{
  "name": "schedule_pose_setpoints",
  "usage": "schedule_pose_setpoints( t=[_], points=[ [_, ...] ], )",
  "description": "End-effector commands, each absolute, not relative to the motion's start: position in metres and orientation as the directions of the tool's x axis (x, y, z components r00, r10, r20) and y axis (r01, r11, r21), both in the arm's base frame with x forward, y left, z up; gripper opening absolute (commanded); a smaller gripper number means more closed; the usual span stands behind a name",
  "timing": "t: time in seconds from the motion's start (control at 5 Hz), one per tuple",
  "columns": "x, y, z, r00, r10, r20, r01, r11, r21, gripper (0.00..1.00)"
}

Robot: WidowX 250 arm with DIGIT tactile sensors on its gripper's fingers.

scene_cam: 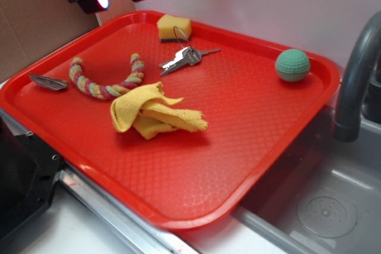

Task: Grab the silver keys.

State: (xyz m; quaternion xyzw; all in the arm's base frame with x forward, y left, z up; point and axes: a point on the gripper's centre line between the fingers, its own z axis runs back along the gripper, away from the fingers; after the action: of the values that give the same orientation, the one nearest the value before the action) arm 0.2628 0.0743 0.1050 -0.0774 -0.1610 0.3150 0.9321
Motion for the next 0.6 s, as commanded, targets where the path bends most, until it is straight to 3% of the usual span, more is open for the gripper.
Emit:
schedule_pose_setpoints(
  t=[0.0,0.2,0.4],
  points=[
    [0.296,0.056,0.091,0.702,0.645,0.302,-0.587,0.764,-0.268,1.0],
    [0.312,0.041,0.085,0.75,0.621,0.227,-0.571,0.782,-0.25,1.0],
    [0.32,0.027,0.083,0.772,0.603,0.202,-0.558,0.794,-0.241,1.0]
  ],
)
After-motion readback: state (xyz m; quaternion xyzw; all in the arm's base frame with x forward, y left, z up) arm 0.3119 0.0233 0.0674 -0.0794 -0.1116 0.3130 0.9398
